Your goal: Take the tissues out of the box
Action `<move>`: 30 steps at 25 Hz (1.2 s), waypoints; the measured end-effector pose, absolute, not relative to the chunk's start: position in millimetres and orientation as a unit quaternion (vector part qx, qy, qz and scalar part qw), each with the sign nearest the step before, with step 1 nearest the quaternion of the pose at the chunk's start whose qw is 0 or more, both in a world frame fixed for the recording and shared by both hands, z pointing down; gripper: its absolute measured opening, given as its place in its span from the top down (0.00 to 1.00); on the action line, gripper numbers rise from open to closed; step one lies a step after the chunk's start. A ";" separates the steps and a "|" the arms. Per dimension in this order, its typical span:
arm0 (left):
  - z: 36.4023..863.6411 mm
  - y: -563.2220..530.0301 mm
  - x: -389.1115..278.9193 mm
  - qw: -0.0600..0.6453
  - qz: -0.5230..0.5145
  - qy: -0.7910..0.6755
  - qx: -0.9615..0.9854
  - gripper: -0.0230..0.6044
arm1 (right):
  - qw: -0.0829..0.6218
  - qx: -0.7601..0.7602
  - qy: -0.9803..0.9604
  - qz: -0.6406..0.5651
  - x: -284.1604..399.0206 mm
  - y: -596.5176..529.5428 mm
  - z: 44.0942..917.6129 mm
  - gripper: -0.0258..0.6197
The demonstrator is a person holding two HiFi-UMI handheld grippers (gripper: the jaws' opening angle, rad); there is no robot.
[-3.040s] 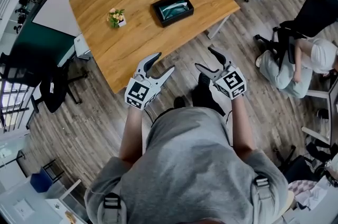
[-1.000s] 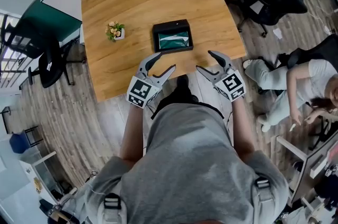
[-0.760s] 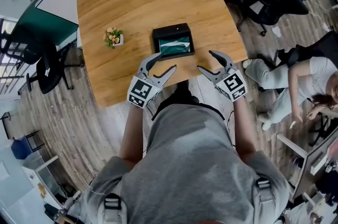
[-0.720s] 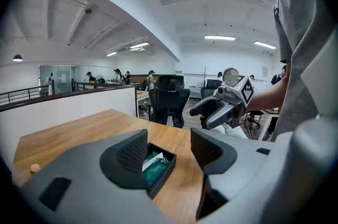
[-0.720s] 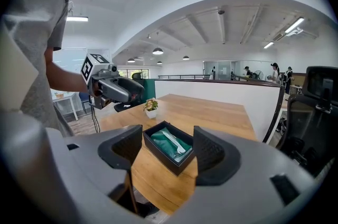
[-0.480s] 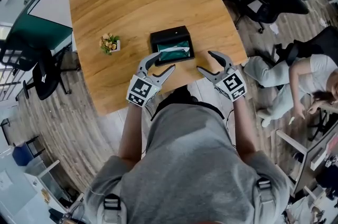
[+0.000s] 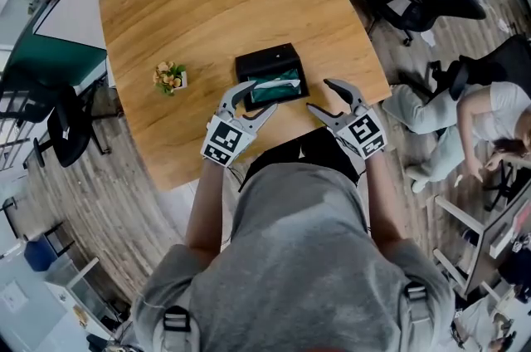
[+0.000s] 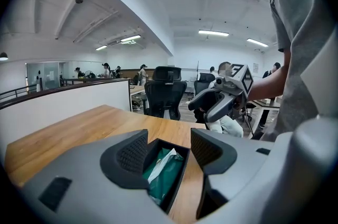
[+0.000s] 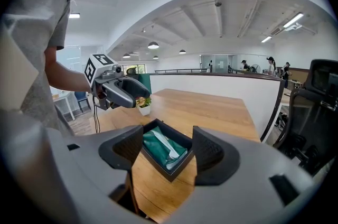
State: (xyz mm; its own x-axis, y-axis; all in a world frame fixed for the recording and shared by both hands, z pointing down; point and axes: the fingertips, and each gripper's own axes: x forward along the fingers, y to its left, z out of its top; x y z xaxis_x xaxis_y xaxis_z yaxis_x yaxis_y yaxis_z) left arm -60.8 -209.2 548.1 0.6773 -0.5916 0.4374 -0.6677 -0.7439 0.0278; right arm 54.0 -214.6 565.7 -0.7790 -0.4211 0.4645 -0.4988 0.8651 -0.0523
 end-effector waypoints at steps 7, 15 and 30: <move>570.4 -206.1 -54.7 0.087 0.244 -0.319 0.912 0.54 | 0.233 0.243 -0.937 0.095 57.0 -216.3 576.1 0.50; 582.9 -215.3 -54.0 0.096 0.253 -0.310 0.911 0.54 | 0.231 0.239 -0.938 0.095 56.7 -227.0 581.3 0.52; 648.8 -228.8 -40.8 0.085 0.367 -0.248 0.892 0.54 | 0.254 0.235 -0.930 0.122 61.1 -228.4 607.3 0.52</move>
